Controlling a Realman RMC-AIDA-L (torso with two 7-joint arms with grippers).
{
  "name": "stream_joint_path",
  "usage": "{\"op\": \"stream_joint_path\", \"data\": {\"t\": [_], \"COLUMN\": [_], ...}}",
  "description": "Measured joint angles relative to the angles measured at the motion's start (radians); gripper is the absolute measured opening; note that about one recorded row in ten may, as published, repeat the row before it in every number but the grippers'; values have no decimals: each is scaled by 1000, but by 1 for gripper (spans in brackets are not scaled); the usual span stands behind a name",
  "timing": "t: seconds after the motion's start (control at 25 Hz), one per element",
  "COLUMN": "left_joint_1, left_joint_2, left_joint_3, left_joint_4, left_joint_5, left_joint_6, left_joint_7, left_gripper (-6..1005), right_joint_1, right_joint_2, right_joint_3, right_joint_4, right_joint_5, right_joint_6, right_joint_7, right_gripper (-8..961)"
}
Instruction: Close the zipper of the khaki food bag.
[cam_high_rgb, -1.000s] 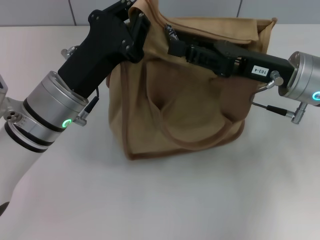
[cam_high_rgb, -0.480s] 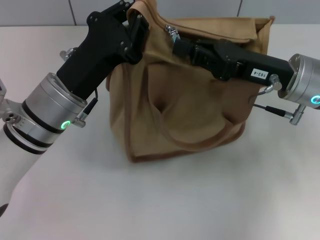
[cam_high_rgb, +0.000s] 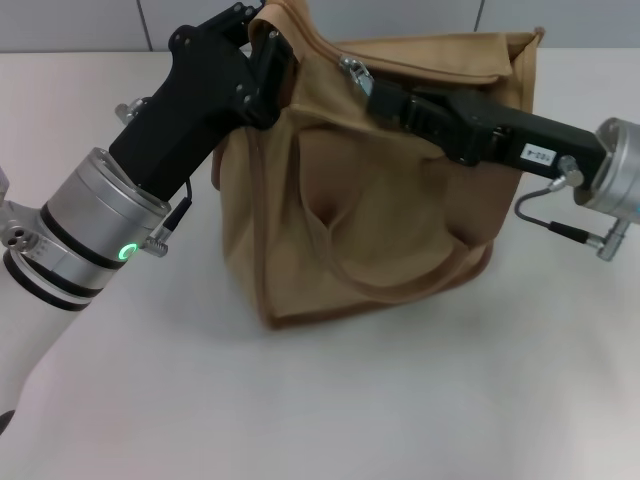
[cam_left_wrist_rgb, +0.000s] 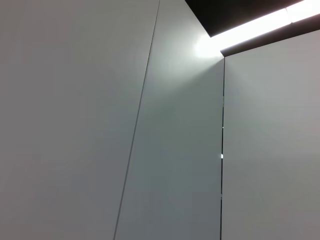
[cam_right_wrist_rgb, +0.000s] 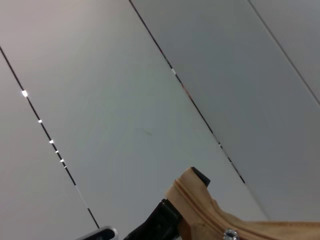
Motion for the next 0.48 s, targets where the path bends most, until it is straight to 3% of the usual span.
{"op": "stream_joint_path", "data": {"t": [0.28, 0.48], "left_joint_1": [14, 31], "left_joint_2": [1, 3], "left_joint_3": [-26, -53], "left_joint_4": [9, 17], "left_joint_5": [-1, 0], "left_joint_6": [1, 4], "left_joint_7": [0, 0], "left_gripper": [120, 121], "right_joint_1": [-54, -92], "right_joint_2": [-2, -15], "right_joint_3": [22, 82], "right_joint_4": [-45, -50], "right_joint_5": [3, -1], "right_joint_6": [1, 1], "right_joint_7": [24, 33], "right_gripper": [2, 2]}}
